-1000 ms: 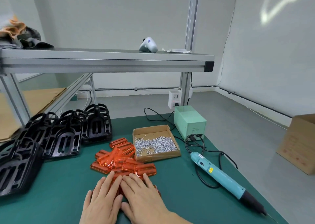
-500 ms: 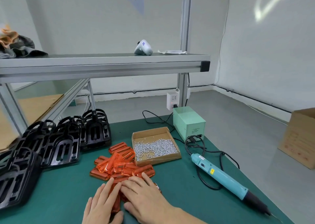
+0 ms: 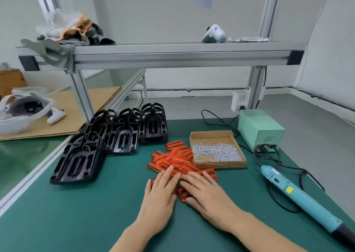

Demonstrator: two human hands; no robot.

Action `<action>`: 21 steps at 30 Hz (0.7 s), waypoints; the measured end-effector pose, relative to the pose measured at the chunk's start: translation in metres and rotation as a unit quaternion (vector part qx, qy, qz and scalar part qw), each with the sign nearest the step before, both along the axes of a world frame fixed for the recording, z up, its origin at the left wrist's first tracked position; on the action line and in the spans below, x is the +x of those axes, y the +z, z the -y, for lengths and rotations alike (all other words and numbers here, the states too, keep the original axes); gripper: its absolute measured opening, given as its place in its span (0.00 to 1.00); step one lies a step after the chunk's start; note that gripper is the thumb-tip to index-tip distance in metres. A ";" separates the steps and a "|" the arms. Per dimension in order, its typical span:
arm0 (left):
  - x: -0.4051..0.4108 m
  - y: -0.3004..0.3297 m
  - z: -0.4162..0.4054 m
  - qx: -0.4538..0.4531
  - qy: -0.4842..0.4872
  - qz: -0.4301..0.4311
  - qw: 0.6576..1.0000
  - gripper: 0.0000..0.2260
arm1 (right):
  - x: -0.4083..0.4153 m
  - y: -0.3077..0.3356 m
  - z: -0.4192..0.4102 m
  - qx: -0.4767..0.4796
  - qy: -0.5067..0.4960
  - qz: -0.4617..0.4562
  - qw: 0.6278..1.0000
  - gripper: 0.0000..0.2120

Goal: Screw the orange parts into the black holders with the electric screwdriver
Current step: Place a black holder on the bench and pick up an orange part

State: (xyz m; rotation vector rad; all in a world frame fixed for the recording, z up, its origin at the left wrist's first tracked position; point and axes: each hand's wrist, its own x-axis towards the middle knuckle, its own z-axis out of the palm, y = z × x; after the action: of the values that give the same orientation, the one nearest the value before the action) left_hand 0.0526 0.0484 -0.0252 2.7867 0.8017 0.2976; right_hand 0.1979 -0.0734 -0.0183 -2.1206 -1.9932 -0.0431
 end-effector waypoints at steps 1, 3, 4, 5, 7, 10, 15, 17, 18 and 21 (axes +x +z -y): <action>0.000 -0.003 -0.004 0.016 0.007 -0.003 1.000 0.25 | 0.003 -0.002 -0.005 -0.002 -0.002 0.018 1.000 0.25; 0.001 -0.003 -0.005 0.053 0.026 -0.015 0.998 0.25 | -0.002 -0.005 -0.013 -0.002 -0.009 0.039 0.999 0.28; 0.003 -0.005 -0.006 0.067 0.026 -0.015 0.997 0.24 | -0.004 -0.007 -0.016 0.001 -0.008 0.049 0.999 0.29; 0.004 -0.006 -0.008 0.073 0.027 -0.014 0.997 0.24 | -0.005 -0.008 -0.018 0.006 -0.012 0.060 0.998 0.29; 0.006 -0.007 -0.012 0.082 0.036 -0.025 0.996 0.25 | -0.005 -0.004 -0.023 0.017 -0.018 0.079 0.997 0.27; 0.004 -0.007 -0.016 0.092 0.057 -0.013 0.994 0.25 | -0.007 -0.004 -0.033 0.006 0.000 0.051 0.999 0.25; -0.016 0.005 -0.020 0.018 0.072 0.114 0.991 0.20 | -0.012 0.004 -0.027 0.075 0.008 0.036 0.996 0.20; -0.032 0.018 -0.034 0.026 0.118 0.193 0.974 0.19 | -0.011 0.000 -0.018 0.104 -0.002 0.051 0.993 0.19; -0.040 0.026 -0.045 0.041 0.152 0.215 0.964 0.19 | -0.009 -0.002 -0.014 0.109 -0.007 0.053 0.993 0.19; -0.065 0.048 -0.083 0.054 0.274 0.224 0.934 0.24 | -0.007 -0.007 -0.003 0.117 -0.013 0.074 0.990 0.26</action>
State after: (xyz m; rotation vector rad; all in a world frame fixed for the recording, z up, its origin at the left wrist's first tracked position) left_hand -0.0124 0.1317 0.0224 2.3672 1.4436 1.0528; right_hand 0.1911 -0.0701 -0.0258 -2.0457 -1.9294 -0.4285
